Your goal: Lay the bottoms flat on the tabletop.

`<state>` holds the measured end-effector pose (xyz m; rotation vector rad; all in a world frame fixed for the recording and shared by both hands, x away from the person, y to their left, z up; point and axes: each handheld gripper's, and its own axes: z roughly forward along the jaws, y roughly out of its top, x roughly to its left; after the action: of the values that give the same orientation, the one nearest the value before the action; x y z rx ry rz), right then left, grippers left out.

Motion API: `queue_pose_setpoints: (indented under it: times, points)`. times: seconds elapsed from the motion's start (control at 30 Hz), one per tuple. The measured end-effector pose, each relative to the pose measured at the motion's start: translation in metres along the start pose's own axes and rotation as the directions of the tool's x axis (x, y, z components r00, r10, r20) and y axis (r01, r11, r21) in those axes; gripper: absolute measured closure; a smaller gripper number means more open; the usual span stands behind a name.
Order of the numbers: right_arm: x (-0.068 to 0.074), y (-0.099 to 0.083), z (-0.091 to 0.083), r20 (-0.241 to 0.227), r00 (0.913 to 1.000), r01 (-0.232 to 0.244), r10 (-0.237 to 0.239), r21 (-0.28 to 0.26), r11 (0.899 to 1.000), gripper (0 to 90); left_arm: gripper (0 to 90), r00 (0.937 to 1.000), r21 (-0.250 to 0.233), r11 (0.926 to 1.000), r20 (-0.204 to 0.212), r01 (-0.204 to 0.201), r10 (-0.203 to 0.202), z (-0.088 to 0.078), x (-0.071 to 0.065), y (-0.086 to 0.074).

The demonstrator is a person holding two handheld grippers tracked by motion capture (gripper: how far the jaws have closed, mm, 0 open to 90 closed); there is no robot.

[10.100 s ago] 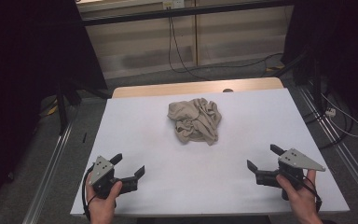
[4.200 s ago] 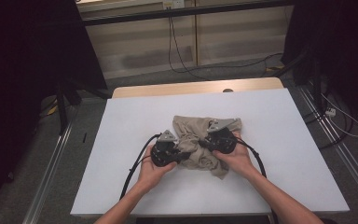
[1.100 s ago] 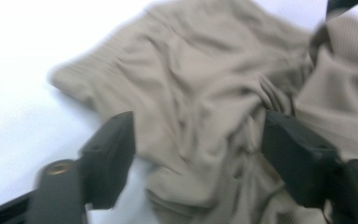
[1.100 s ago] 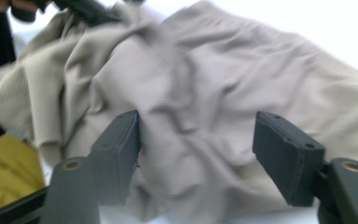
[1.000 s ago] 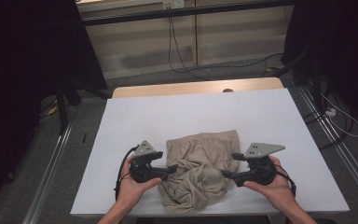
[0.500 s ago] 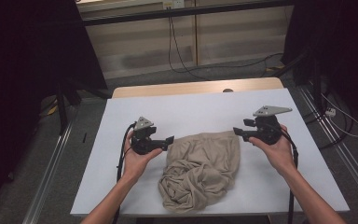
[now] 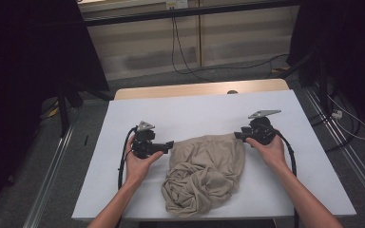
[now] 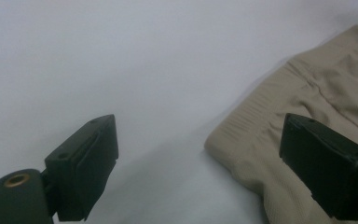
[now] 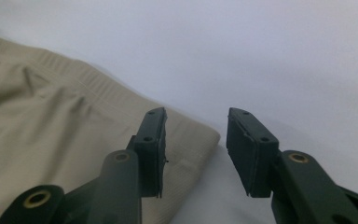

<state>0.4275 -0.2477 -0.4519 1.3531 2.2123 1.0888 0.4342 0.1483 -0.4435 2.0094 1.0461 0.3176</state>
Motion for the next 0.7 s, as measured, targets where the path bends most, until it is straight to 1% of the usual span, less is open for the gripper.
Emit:
queue_pose_setpoints:
  times: [0.07,0.1,0.13,0.17,0.23,0.27,0.3,0.33,0.37,0.4,0.43,0.5,0.53,0.57,0.6,0.63,0.7]
  points:
    - [-0.002,-0.002,0.005,-0.001,0.9999,-0.013,0.013,0.021,1.000,59.9,14.6,1.0000,0.012,0.9999,0.006,0.006,-0.006,0.003,-0.001,-0.001]
    - [-0.003,-0.004,0.007,0.002,0.9998,-0.018,0.018,0.029,0.999,60.1,16.6,1.0000,0.017,0.9998,0.006,0.007,-0.007,0.003,-0.001,-0.001]
    - [-0.004,-0.004,0.007,-0.009,0.9996,-0.026,0.026,0.026,0.999,60.6,20.1,0.9999,0.019,0.9998,0.012,0.002,-0.002,0.004,-0.001,-0.001]
    - [-0.005,-0.004,0.007,-0.012,0.9994,-0.033,0.033,0.028,0.999,62.0,24.2,0.9999,0.014,0.9999,0.011,-0.001,0.001,0.005,-0.001,-0.001]
    - [-0.007,-0.005,0.006,-0.028,0.9981,-0.055,0.055,0.031,0.998,64.5,32.3,0.9999,0.024,0.9997,0.008,0.010,-0.010,0.006,-0.001,-0.002]
    - [-0.007,-0.005,0.006,-0.036,0.9976,-0.057,0.059,0.031,0.998,67.2,33.9,0.9999,0.024,0.9997,0.011,0.008,-0.008,0.007,-0.001,-0.003]
    - [-0.007,-0.006,0.005,-0.044,0.9968,-0.065,0.067,0.032,0.997,69.8,38.0,0.9996,0.027,0.9996,0.027,0.008,-0.009,0.008,-0.002,-0.003]
    - [-0.008,-0.007,0.005,-0.052,0.9963,-0.067,0.068,0.027,0.997,73.2,43.7,0.9994,0.028,0.9996,0.032,0.009,-0.009,0.010,-0.002,-0.003]
    - [-0.007,-0.009,0.004,-0.070,0.9947,-0.074,0.076,0.028,0.997,78.8,47.3,0.9994,0.026,0.9996,0.032,0.010,-0.011,0.011,-0.002,-0.003]
    - [-0.007,-0.009,0.004,-0.075,0.9938,-0.080,0.082,0.026,0.996,80.7,50.4,0.9985,0.020,0.9994,0.046,0.028,-0.029,0.013,-0.004,-0.003]
    - [-0.005,-0.010,0.003,-0.067,0.9952,-0.070,0.071,0.022,0.997,83.0,54.1,0.9992,0.031,0.9994,0.039,0.012,-0.014,0.014,-0.004,-0.003]
    - [-0.002,-0.009,0.001,-0.046,0.9977,-0.048,0.049,0.025,0.999,84.8,56.3,0.9980,0.034,0.9989,0.055,0.031,-0.033,0.019,-0.005,-0.004]
    - [-0.001,-0.009,0.000,-0.040,0.9982,-0.043,0.044,0.024,0.999,84.9,57.7,0.9977,0.048,0.9985,0.062,0.026,-0.029,0.021,-0.006,-0.004]
    - [-0.001,-0.010,0.000,-0.036,0.9985,-0.041,0.042,0.023,0.999,84.9,58.8,0.9981,0.051,0.9984,0.056,0.023,-0.026,0.022,-0.006,-0.005]
    - [-0.001,-0.009,-0.001,-0.034,0.9987,-0.036,0.037,0.024,0.999,85.0,59.6,0.9972,0.051,0.9980,0.064,0.036,-0.039,0.023,-0.007,-0.005]
    - [-0.001,-0.009,-0.002,-0.035,0.9989,-0.031,0.032,0.022,0.999,85.0,61.3,0.9967,0.059,0.9977,0.072,0.034,-0.038,0.023,-0.007,-0.005]
    - [-0.002,-0.011,-0.004,-0.031,0.9991,-0.030,0.030,0.021,0.999,84.9,63.4,0.9969,0.054,0.9977,0.066,0.040,-0.043,0.024,-0.009,-0.006]
